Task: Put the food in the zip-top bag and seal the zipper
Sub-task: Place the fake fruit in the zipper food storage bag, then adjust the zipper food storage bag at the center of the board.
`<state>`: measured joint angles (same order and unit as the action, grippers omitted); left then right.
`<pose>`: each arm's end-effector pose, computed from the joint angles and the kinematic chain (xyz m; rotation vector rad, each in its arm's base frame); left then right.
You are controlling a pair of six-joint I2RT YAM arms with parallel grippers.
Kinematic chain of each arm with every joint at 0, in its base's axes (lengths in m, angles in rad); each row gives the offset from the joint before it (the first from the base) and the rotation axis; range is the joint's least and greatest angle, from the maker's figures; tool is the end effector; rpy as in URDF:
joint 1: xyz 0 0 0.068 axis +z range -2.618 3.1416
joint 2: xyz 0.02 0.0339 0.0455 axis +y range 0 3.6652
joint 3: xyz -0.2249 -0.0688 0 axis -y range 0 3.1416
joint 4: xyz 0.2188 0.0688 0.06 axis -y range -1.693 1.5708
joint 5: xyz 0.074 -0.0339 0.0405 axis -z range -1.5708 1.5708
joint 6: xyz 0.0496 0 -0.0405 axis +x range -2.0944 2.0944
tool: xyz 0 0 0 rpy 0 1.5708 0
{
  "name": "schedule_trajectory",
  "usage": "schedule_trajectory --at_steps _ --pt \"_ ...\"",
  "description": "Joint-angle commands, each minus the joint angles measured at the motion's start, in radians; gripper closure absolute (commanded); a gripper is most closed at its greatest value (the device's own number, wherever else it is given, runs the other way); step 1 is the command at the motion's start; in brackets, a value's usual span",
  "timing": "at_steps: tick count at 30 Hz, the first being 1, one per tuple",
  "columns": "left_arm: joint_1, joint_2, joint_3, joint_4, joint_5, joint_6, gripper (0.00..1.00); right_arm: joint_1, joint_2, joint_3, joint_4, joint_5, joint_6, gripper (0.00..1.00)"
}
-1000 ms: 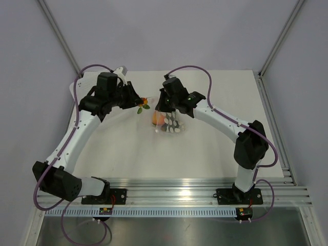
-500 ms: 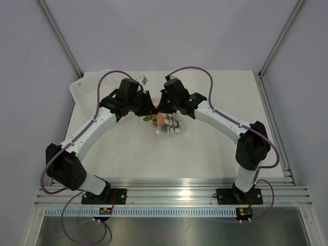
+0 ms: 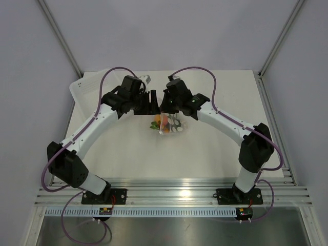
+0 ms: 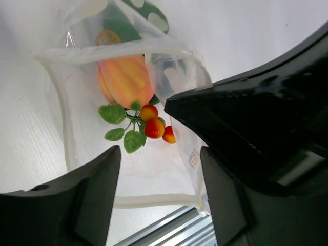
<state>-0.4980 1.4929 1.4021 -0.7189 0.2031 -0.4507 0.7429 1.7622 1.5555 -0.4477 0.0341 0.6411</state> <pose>0.2679 -0.1571 0.2889 0.1590 2.4664 -0.6751 0.2864 0.2607 0.2729 -0.0987 2.3204 0.7004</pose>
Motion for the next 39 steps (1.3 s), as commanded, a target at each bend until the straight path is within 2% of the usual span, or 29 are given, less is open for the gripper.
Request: schedule_trajectory --at_steps 1,2,3,5,7,9,10,11,12,13,14,16,23,26,27,29,30,31,33,39 --pt "-0.008 -0.072 0.078 -0.017 -0.051 0.092 0.38 0.001 -0.058 -0.008 0.03 -0.005 0.003 1.0" --pt "-0.007 -0.085 0.078 -0.025 -0.059 0.099 0.42 -0.002 -0.059 -0.011 0.03 -0.005 0.003 1.0" --pt "-0.007 -0.097 0.075 -0.033 -0.079 0.109 0.52 -0.004 -0.064 -0.012 0.032 -0.003 0.003 1.0" --pt "-0.007 -0.126 0.058 -0.047 -0.122 0.112 0.61 -0.007 -0.07 -0.018 0.032 -0.003 0.003 1.0" --pt "-0.004 -0.138 0.035 -0.039 -0.155 0.109 0.65 -0.008 -0.079 -0.02 0.03 -0.01 -0.001 1.0" --pt "0.007 -0.14 0.012 -0.036 -0.171 0.096 0.65 -0.007 -0.095 -0.026 0.027 -0.022 -0.008 1.0" --pt "0.018 -0.137 0.006 -0.034 -0.171 0.092 0.61 -0.008 -0.102 -0.04 0.029 -0.029 -0.029 1.0" --pt "0.021 -0.126 0.0 -0.034 -0.172 0.084 0.52 -0.008 -0.11 -0.047 0.04 -0.033 -0.043 1.0" --pt "0.021 -0.12 -0.003 -0.034 -0.191 0.081 0.37 -0.008 -0.124 -0.054 0.041 -0.066 -0.052 0.99" --pt "0.021 -0.112 -0.006 -0.031 -0.194 0.076 0.29 -0.008 -0.13 -0.058 0.037 -0.071 -0.072 0.99" --pt "0.021 -0.094 -0.008 -0.031 -0.195 0.072 0.25 -0.007 -0.135 -0.06 0.032 -0.076 -0.083 0.99" --pt "0.019 -0.073 -0.014 -0.019 -0.173 0.057 0.24 -0.007 -0.147 -0.063 0.02 -0.076 -0.107 0.99" --pt "0.0 -0.008 -0.08 0.064 -0.041 0.009 0.41 -0.008 -0.181 -0.064 -0.003 -0.071 -0.152 0.99" --pt "-0.01 0.004 -0.065 0.072 -0.007 -0.008 0.62 -0.011 -0.188 -0.054 -0.016 -0.08 -0.188 0.98" --pt "-0.01 0.004 -0.051 0.073 0.011 -0.017 0.76 -0.013 -0.193 -0.051 -0.019 -0.112 -0.245 0.95" --pt "-0.01 0.003 -0.02 0.081 0.063 -0.042 0.89 -0.011 -0.201 -0.028 -0.066 -0.128 -0.325 0.87" --pt "-0.01 0.004 0.019 0.094 0.079 -0.054 0.94 -0.011 -0.236 -0.035 -0.071 -0.116 -0.36 0.71" --pt "-0.01 0.003 0.035 0.101 0.088 -0.069 1.0 -0.013 -0.263 -0.07 -0.068 -0.102 -0.415 0.61" --pt "-0.008 0.009 0.083 0.119 0.087 -0.114 1.0 -0.011 -0.358 -0.106 -0.06 -0.042 -0.458 0.42" --pt "0.015 0.088 0.127 0.18 0.113 -0.235 1.0 -0.011 -0.634 -0.32 -0.013 0.099 -0.567 0.34"
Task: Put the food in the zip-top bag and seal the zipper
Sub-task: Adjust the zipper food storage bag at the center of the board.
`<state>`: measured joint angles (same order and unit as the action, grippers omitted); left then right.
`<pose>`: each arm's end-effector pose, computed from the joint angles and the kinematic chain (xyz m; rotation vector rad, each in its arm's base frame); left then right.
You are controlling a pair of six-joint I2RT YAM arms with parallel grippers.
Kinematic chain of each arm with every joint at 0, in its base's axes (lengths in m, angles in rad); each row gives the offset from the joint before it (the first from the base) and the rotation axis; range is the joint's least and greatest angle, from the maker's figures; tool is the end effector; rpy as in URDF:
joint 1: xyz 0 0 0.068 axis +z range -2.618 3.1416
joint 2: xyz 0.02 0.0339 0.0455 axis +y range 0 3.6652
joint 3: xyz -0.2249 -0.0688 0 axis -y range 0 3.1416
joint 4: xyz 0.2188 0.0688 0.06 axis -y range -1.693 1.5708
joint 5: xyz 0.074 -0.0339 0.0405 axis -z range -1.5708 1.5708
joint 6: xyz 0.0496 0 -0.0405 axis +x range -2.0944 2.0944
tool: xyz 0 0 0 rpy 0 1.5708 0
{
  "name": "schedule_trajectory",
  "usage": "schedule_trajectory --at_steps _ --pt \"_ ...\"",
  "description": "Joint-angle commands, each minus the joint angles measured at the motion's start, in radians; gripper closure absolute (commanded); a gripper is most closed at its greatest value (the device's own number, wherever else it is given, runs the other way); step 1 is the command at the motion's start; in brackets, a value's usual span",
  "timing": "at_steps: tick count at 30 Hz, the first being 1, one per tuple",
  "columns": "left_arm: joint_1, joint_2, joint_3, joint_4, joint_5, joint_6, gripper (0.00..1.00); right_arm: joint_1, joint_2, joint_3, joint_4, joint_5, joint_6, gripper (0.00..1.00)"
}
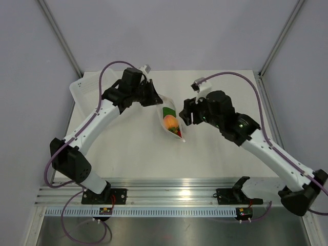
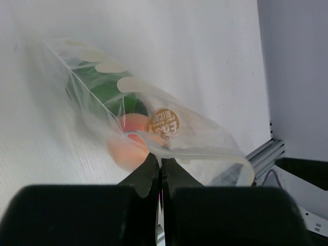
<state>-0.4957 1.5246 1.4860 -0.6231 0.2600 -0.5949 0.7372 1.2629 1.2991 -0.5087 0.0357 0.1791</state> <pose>0.2814 -0.1666 0.3147 0.0335 2.3556 -0.8587 0.2073 0.1858 0.3395 -0.5525 2.0111 0.5310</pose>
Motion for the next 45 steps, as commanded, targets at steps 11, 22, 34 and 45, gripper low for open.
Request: schedule_trajectory --at_steps 11,22,34,45 --pt "0.019 0.132 0.056 0.129 0.029 -0.221 1.0 -0.005 -0.482 -0.561 0.312 -0.011 -0.239 0.29" --pt "0.029 0.134 0.031 0.175 0.013 -0.289 1.0 0.033 -0.455 -0.659 0.387 -0.069 -0.153 0.35" --pt "0.043 0.135 0.034 0.172 0.009 -0.29 1.0 0.096 -0.372 -0.69 0.483 -0.048 -0.116 0.41" --pt "0.045 0.124 0.008 0.187 0.016 -0.299 1.0 0.125 -0.241 -0.735 0.683 0.018 -0.083 0.67"
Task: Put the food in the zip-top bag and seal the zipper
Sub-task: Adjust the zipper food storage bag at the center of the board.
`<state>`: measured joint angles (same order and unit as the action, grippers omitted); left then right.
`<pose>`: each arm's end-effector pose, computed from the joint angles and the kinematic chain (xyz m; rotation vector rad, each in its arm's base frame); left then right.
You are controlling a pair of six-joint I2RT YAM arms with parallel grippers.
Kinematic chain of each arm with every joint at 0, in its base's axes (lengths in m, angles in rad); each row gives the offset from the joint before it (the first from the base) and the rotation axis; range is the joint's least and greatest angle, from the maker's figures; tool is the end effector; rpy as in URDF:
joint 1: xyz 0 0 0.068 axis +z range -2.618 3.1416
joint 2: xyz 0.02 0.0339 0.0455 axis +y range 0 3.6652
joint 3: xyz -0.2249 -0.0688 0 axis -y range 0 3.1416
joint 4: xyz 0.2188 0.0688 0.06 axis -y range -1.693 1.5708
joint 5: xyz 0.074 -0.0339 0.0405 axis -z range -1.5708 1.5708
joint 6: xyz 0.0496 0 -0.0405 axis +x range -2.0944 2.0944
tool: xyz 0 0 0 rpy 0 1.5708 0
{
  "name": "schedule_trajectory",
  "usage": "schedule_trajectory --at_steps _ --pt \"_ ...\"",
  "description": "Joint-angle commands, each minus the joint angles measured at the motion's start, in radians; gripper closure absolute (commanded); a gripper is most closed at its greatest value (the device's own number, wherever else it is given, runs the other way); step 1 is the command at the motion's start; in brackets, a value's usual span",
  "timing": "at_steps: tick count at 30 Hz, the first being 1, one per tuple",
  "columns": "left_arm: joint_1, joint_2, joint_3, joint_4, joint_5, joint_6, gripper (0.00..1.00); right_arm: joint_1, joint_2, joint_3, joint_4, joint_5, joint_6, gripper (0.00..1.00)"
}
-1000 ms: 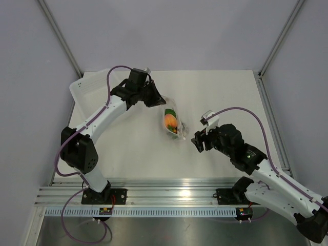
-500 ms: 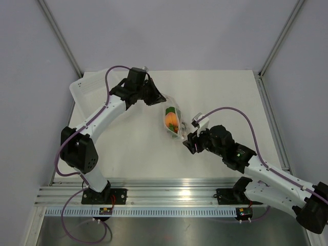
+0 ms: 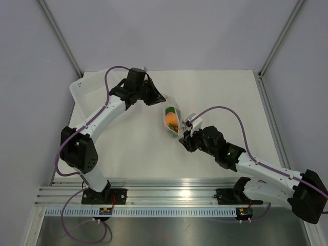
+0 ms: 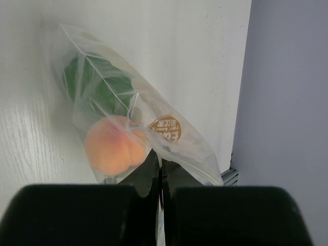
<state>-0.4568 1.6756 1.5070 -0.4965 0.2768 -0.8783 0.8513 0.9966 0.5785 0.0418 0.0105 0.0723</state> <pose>0.3217 -0.1732 0.2845 -0.3441 2.3889 -0.9888 0.1566 0.1780 0.2229 -0.7510 1.8483 0.5952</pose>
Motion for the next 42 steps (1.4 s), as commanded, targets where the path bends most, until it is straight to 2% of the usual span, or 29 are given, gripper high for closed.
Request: schedule_trajectory --at_steps 1,6,7,10,13,14,15,17,18,20,22,24,27,28,31,36,42 --pt "0.006 -0.031 -0.017 0.059 -0.002 -0.014 1.0 0.011 0.03 -0.022 0.147 0.051 0.03 0.71" --pt "0.023 -0.071 -0.05 0.053 0.002 0.018 1.0 0.011 -0.022 -0.068 0.205 0.103 0.008 0.9" --pt "0.026 -0.082 -0.06 0.044 0.007 0.033 1.0 0.011 -0.053 -0.069 0.205 0.112 -0.023 0.98" --pt "0.026 -0.117 -0.077 0.0 0.051 0.123 1.0 0.011 -0.111 -0.069 0.205 0.114 -0.118 1.0" --pt "0.026 -0.178 -0.1 -0.043 0.093 0.222 0.84 0.011 -0.148 -0.052 0.207 0.102 -0.208 1.0" --pt "0.026 -0.197 -0.116 -0.053 0.101 0.248 0.74 0.012 -0.151 -0.028 0.201 0.105 -0.226 1.0" --pt "0.026 -0.215 -0.123 -0.057 0.108 0.303 0.56 0.008 -0.147 -0.013 0.179 0.106 -0.239 1.0" --pt "0.026 -0.278 -0.12 -0.085 0.107 0.363 0.39 0.003 -0.116 0.05 0.12 0.088 -0.278 1.0" --pt "0.026 -0.302 -0.117 -0.096 0.096 0.419 0.26 -0.004 -0.102 0.069 0.104 0.076 -0.285 1.0" --pt "0.026 -0.361 -0.113 -0.112 0.058 0.472 0.19 -0.014 -0.075 0.107 0.08 0.025 -0.308 1.0" --pt "0.026 -0.392 -0.108 -0.105 0.033 0.544 0.18 -0.043 -0.067 0.121 0.064 -0.041 -0.313 1.0" --pt "0.024 -0.43 -0.108 -0.091 0.044 0.608 0.22 -0.075 -0.075 0.144 0.029 -0.092 -0.307 1.0" --pt "0.009 -0.447 -0.107 -0.071 0.119 0.688 0.28 -0.185 -0.098 0.168 -0.025 -0.248 -0.292 1.0" --pt "-0.017 -0.441 -0.09 -0.083 0.128 0.706 0.29 -0.243 -0.099 0.187 -0.036 -0.326 -0.278 1.0" --pt "-0.081 -0.406 -0.065 -0.091 0.144 0.76 0.29 -0.314 -0.067 0.224 -0.108 -0.465 -0.281 1.0" --pt "-0.183 -0.294 0.018 -0.126 0.113 0.824 0.27 -0.366 0.008 0.322 -0.195 -0.555 -0.292 1.0" --pt "-0.295 -0.241 0.09 -0.2 0.023 0.944 0.28 -0.374 0.01 0.316 -0.198 -0.586 -0.282 1.0"
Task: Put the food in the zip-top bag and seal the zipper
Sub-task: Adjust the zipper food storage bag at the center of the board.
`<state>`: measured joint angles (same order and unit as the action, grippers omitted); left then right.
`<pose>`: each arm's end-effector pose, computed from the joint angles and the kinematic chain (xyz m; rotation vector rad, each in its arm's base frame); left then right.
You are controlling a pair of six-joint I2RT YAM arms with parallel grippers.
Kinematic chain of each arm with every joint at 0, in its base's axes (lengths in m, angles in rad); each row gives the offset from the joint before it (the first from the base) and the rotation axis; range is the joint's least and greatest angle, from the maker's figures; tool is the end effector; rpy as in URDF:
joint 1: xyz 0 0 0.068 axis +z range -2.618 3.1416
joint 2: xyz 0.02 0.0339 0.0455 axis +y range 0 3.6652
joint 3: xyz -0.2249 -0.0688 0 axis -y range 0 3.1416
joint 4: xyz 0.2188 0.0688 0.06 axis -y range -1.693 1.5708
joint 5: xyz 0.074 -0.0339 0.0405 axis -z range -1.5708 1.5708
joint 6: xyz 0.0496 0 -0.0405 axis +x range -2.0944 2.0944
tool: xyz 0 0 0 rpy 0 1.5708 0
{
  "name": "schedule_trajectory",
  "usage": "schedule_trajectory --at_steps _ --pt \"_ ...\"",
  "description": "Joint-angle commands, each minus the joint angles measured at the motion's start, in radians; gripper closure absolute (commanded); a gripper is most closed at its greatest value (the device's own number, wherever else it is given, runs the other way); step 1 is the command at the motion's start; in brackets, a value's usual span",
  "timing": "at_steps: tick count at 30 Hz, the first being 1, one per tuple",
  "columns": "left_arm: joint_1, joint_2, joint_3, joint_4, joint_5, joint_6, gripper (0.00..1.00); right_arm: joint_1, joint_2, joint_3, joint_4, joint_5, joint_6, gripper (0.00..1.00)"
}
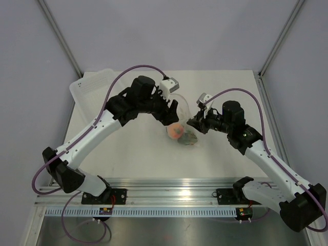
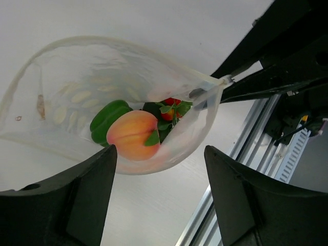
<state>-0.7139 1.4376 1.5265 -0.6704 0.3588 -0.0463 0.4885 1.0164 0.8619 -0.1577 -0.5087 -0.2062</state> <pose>0.2179 -0.2118 0.3494 0.9309 2.0228 -0.8167 0.1994 0.1333 0.2943 -0.9661 1.6322 0.6706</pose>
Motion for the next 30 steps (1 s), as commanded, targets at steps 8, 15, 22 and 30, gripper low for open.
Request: schedule_trajectory --at_steps 8,15,22,30 --pt "-0.108 0.104 0.103 -0.13 -0.066 0.25 0.34 -0.025 -0.024 0.035 -0.054 -0.062 0.01 1.0" --pt "-0.11 0.162 0.098 -0.146 -0.116 0.243 0.73 -0.034 -0.032 0.039 -0.079 -0.019 0.025 1.0" --pt "-0.087 0.182 0.162 -0.103 -0.264 -0.025 1.0 -0.034 -0.068 0.074 -0.17 0.11 0.025 0.37" --pt "-0.078 0.165 0.124 -0.011 -0.307 -0.276 1.0 -0.037 -0.164 0.042 -0.132 0.173 0.048 0.35"
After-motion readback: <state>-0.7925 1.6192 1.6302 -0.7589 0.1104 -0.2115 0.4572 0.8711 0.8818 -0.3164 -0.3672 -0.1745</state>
